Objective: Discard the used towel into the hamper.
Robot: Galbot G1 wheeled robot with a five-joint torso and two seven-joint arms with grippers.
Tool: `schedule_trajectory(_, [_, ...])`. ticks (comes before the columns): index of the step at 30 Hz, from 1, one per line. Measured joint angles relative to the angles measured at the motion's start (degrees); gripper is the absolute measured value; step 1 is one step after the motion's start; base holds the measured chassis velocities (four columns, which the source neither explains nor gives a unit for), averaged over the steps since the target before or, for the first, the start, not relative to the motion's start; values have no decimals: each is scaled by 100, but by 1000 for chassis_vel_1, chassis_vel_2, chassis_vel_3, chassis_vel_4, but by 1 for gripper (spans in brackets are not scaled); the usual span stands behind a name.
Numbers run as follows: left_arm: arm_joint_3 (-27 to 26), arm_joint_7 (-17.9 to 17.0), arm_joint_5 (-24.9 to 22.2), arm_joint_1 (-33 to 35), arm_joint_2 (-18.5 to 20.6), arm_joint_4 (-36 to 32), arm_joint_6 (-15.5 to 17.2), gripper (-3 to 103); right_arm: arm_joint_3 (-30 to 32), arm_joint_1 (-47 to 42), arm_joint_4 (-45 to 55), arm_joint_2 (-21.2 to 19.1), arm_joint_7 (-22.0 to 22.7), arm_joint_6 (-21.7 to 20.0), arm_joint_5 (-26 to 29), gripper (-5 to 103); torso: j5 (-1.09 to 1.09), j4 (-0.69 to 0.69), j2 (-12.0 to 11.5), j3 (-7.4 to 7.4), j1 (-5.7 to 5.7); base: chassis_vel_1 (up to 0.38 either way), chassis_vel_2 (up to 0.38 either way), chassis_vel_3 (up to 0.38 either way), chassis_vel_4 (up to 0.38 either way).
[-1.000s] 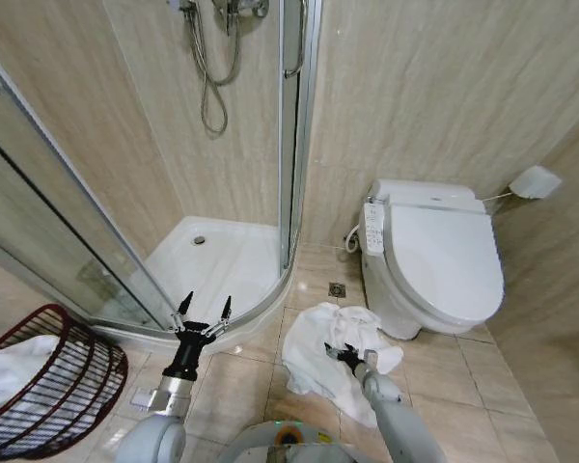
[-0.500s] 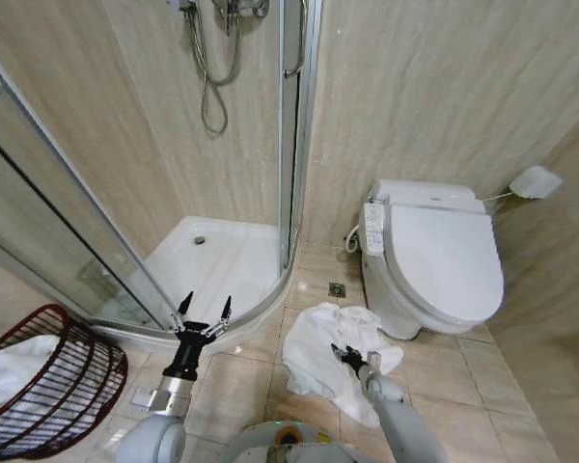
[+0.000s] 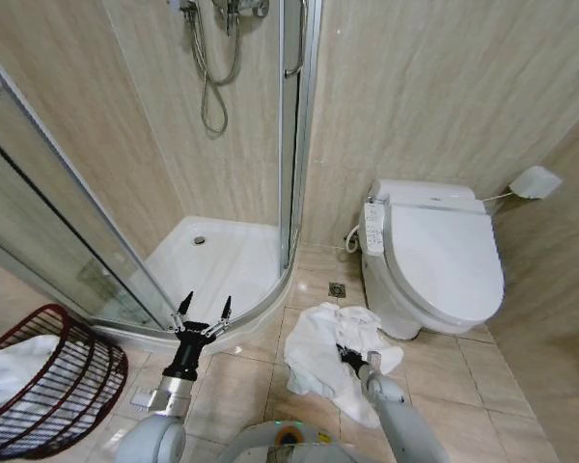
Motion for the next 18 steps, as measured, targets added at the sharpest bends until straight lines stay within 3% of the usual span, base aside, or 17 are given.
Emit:
schedule_trajectory(10, [0, 0, 0, 0, 0, 0, 0, 100, -56, -323, 748, -33, 190, -32, 15, 4, 0, 0, 0, 0, 0, 0, 0, 0, 0])
schedule_trajectory(18, [0, 0, 0, 0, 0, 0, 0, 100, 197, -953, 1883, -52, 169, 375, -330, 4, 0, -1, 0, 0, 0, 0, 0, 0, 0])
